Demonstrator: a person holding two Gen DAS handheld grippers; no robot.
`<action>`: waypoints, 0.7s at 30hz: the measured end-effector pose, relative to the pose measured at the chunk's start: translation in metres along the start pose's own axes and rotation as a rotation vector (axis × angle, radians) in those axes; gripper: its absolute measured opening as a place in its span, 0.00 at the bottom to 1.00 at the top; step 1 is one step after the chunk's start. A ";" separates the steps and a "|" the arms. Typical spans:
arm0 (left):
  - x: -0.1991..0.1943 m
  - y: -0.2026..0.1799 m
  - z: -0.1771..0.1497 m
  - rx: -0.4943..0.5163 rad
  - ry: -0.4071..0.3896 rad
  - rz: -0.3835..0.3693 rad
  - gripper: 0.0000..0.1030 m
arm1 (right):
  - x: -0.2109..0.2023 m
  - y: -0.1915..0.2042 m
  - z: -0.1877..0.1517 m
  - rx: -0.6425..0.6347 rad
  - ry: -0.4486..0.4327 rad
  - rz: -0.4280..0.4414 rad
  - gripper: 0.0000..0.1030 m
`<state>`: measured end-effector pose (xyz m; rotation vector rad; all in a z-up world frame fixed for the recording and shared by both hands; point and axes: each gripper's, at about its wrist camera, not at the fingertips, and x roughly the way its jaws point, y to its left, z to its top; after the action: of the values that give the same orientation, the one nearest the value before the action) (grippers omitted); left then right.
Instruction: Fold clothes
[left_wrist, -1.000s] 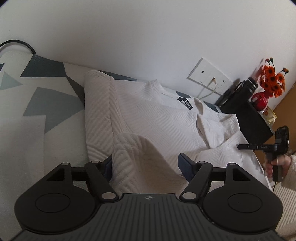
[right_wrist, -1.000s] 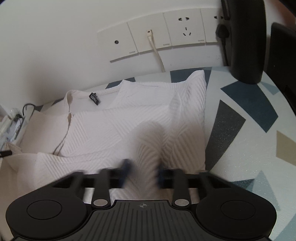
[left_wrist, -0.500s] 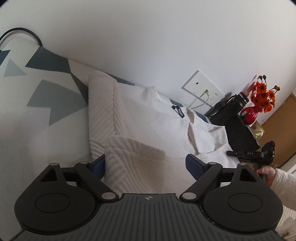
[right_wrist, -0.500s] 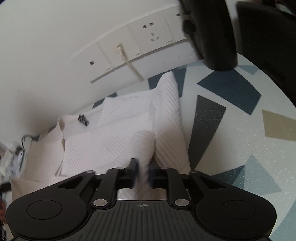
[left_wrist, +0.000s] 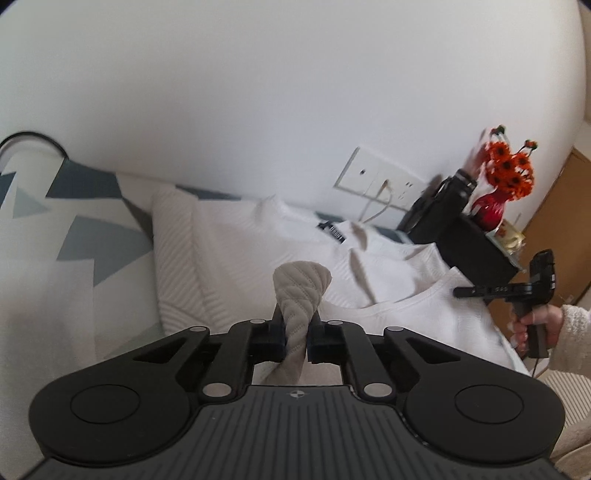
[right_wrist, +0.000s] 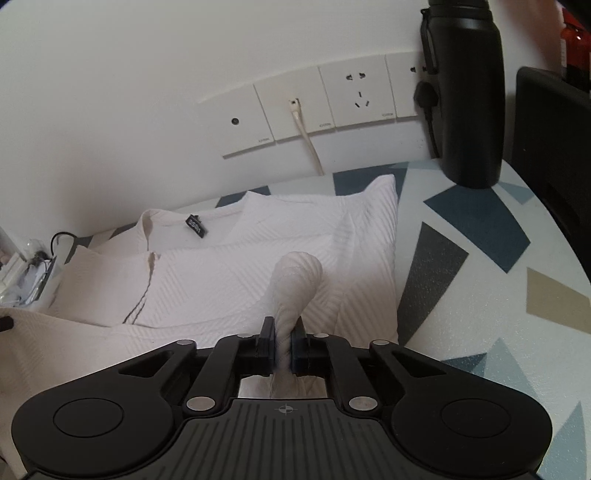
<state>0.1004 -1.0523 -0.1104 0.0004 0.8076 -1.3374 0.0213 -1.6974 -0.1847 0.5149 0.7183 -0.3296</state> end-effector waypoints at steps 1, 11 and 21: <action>0.000 -0.001 0.000 -0.001 -0.004 0.003 0.09 | 0.004 -0.003 0.001 0.012 0.009 -0.004 0.25; 0.012 0.000 0.001 -0.055 -0.018 0.051 0.09 | 0.023 0.000 -0.002 0.037 0.037 0.012 0.06; -0.025 -0.024 0.028 -0.014 -0.123 -0.055 0.08 | -0.069 0.010 0.018 0.083 -0.159 0.116 0.05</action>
<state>0.0942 -1.0495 -0.0664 -0.1147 0.7173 -1.3694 -0.0137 -1.6910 -0.1221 0.5990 0.5206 -0.2891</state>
